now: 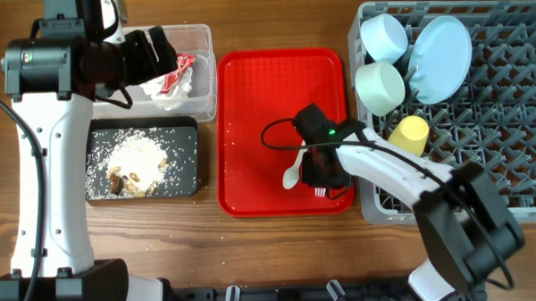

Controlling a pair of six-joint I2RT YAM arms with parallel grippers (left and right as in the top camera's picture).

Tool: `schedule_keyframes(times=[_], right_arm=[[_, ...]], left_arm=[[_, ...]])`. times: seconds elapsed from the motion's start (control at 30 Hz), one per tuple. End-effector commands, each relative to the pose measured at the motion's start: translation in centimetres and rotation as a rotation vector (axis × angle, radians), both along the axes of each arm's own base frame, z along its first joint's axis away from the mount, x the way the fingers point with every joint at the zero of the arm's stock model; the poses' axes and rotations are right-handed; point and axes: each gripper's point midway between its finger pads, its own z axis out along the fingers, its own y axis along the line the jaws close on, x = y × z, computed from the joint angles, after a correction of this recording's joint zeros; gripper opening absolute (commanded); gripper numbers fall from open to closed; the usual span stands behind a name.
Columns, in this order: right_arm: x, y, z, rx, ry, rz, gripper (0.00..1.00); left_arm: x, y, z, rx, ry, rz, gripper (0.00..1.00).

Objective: Sort waste into correct bins and load items into the dishwasher rack
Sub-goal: 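Carry the fork into the rack and release it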

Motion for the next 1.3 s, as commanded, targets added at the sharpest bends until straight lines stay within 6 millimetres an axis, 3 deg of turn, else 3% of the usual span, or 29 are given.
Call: schedule_keyframes(times=[0.0,0.17,0.37,0.7,0.8,0.93,1.1,1.27], right_arm=[[1.8,1.5,6.1,0.11,-0.146,0.105,0.2],[1.1,1.4,12.6,0.176,-0.28,0.232,0.24],[-0.8,-1.4,17.3,0.159,-0.398,0.171,0.24],[-0.1,-14.7,20.9,-0.209,-0.632,-0.475,0.24],[0.5,-18.1,21.1,-0.293,-0.651,-0.599,0.23],[1.9,-21.0,20.3,-0.322,-0.616,-0.666,0.22],[4.1,-22.5,17.3,-0.228,-0.501,-0.656,0.22],[5.5,-22.7,13.8,-0.092,-0.373,-0.64,0.22]], left_arm=[[0.1,0.4,0.2,0.003,-0.006,0.018,1.0],[0.1,0.4,0.2,0.003,-0.006,0.018,1.0],[0.1,0.4,0.2,0.003,-0.006,0.018,1.0],[0.1,0.4,0.2,0.003,-0.006,0.018,1.0],[0.1,0.4,0.2,0.003,-0.006,0.018,1.0],[0.1,0.4,0.2,0.003,-0.006,0.018,1.0],[0.1,0.4,0.2,0.003,-0.006,0.018,1.0],[0.1,0.4,0.2,0.003,-0.006,0.018,1.0]])
